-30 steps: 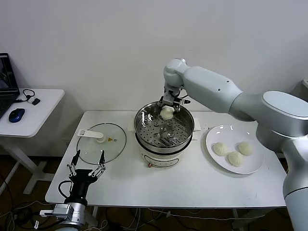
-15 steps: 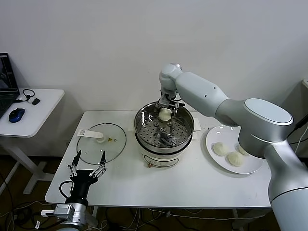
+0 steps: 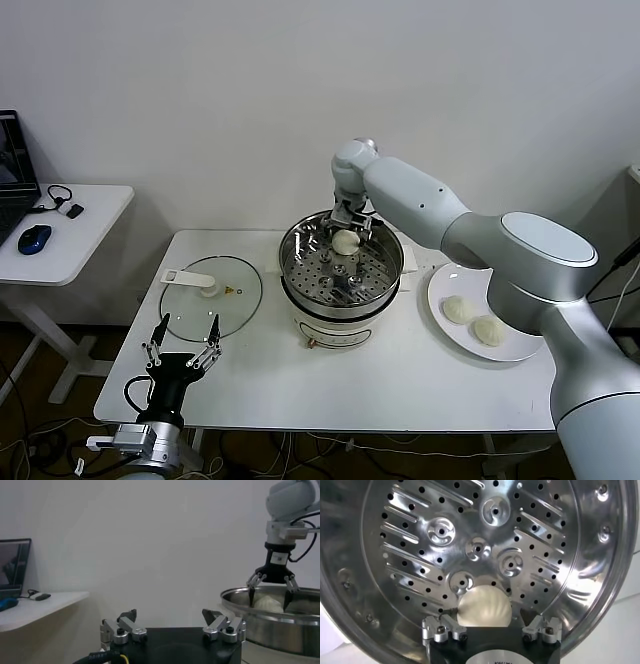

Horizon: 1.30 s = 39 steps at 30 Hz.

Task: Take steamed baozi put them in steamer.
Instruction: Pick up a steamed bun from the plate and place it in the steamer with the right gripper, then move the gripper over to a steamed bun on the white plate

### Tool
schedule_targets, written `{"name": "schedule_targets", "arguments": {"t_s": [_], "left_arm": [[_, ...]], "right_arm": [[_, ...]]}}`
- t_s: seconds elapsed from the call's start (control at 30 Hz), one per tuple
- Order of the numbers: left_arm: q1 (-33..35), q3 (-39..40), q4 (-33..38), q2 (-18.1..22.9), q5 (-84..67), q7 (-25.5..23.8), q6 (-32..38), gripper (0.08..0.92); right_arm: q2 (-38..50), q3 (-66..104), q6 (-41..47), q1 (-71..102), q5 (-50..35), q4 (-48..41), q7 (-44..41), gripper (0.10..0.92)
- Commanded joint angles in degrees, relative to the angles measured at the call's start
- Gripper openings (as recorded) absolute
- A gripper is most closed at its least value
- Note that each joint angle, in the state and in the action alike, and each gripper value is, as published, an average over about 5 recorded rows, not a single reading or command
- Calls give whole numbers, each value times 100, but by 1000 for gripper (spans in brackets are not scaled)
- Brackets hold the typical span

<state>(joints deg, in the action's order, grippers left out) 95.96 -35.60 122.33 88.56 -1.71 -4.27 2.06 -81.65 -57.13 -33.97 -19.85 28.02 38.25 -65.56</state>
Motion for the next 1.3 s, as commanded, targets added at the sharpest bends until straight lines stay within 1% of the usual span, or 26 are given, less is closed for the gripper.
{"name": "schedule_targets", "arguments": {"t_s": [0.03, 0.2, 0.27, 0.33, 0.63, 0.83, 1.1, 1.3], "left_arm": [[0, 1, 1, 0, 0, 1, -1, 823], [12, 11, 36, 2, -44, -1, -6, 823], [15, 23, 61, 4, -66, -2, -10, 823], [12, 40, 76, 6, -65, -1, -9, 823], [35, 97, 147, 10, -67, 2, -9, 823], [74, 112, 188, -25, -79, 1, -17, 823], [78, 199, 215, -30, -57, 5, -44, 823], [121, 207, 230, -36, -50, 5, -42, 823]], "right_arm": [[326, -171, 67, -247, -667, 698, -207, 823], [1084, -939, 689, -952, -2076, 2007, -534, 823], [1375, -1129, 890, -1223, -2441, 2369, -596, 823], [1616, -1216, 1019, -1460, -2642, 2527, -626, 823], [2614, -1432, 1684, -2028, -3532, 2048, -682, 823], [3442, -1807, 2242, -2059, -4061, 1934, -649, 823], [4272, -1712, 2694, -1361, -4377, 1689, -425, 823], [4444, -1284, 3064, -567, -4310, 1698, -258, 823]]}}
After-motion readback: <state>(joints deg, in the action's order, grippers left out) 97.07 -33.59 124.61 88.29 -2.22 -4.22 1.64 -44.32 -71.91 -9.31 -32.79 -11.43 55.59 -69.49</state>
